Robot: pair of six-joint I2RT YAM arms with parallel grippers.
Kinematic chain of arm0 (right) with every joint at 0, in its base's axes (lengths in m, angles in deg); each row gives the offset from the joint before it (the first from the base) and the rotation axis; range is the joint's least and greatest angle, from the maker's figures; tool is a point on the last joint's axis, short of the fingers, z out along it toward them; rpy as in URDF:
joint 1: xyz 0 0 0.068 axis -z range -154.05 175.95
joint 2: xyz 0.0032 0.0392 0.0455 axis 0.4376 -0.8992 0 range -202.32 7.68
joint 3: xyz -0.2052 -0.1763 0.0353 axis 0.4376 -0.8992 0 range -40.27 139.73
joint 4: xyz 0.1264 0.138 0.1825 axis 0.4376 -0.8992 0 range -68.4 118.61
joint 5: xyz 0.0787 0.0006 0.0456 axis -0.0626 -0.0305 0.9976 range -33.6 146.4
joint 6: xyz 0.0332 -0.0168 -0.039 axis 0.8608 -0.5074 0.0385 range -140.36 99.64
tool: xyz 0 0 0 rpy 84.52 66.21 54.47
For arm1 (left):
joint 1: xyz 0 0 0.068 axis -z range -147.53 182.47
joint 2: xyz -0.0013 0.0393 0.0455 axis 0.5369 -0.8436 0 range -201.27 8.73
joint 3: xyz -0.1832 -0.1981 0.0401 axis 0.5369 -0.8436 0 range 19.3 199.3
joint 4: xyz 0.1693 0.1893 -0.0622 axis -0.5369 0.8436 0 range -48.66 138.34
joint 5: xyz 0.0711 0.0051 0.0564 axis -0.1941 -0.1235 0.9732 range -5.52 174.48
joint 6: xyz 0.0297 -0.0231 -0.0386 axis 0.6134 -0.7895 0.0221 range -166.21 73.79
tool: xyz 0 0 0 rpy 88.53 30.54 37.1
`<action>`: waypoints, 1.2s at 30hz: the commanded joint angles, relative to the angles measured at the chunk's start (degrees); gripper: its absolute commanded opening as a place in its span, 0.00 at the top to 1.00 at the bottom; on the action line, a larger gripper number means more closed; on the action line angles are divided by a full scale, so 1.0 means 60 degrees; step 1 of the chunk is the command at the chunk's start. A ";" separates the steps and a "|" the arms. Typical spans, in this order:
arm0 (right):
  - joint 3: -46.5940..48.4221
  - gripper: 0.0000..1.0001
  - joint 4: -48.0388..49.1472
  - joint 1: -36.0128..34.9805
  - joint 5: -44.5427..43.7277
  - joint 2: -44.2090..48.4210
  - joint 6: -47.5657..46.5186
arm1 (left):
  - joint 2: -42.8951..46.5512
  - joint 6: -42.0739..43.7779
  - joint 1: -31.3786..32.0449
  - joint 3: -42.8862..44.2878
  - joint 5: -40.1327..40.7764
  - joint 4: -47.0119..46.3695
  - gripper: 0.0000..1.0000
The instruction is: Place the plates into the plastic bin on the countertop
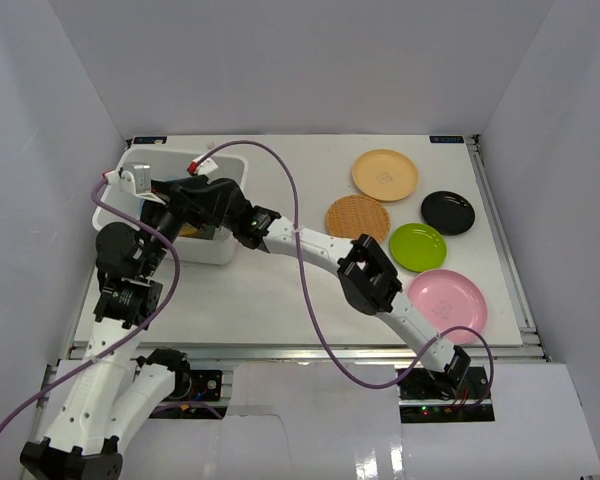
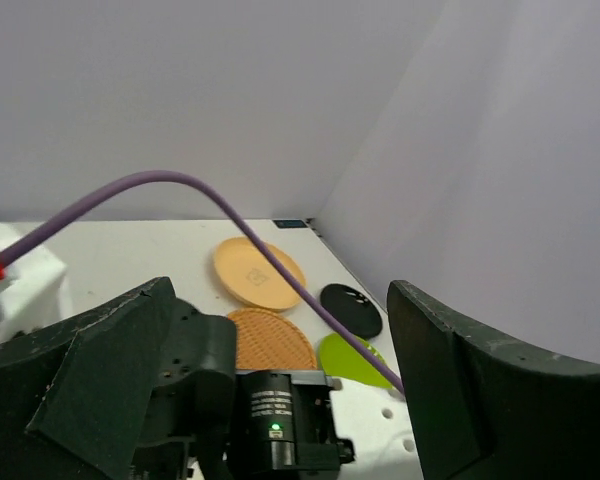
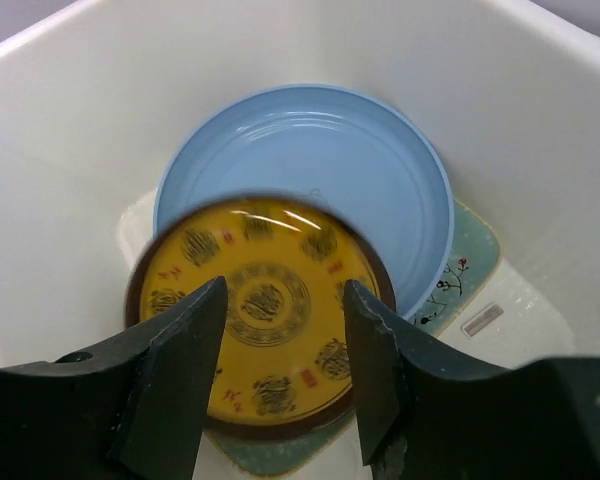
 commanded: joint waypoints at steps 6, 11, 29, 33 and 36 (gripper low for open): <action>-0.1949 0.43 0.1467 0.0099 0.0309 0.2519 0.0127 | -0.0005 -0.0460 -0.0033 0.0806 0.2441 0.1665 0.02; -0.5183 0.44 0.2419 0.0245 0.0427 0.5169 0.0392 | -0.0473 -0.0929 -0.0019 0.1026 0.2196 0.1916 0.02; -1.6819 0.77 0.1646 0.5983 -0.0189 1.5455 0.2868 | -0.6725 -0.1794 0.3979 0.1962 0.3202 0.1023 0.06; -1.7068 0.71 0.1278 0.7347 0.1215 1.5486 0.3042 | -0.9109 -0.1867 0.4185 0.2737 0.4053 0.1096 0.11; -1.7230 0.69 0.1293 0.7891 0.1892 1.5515 0.3204 | -1.0414 -0.1955 0.4229 0.3309 0.4172 0.1169 0.13</action>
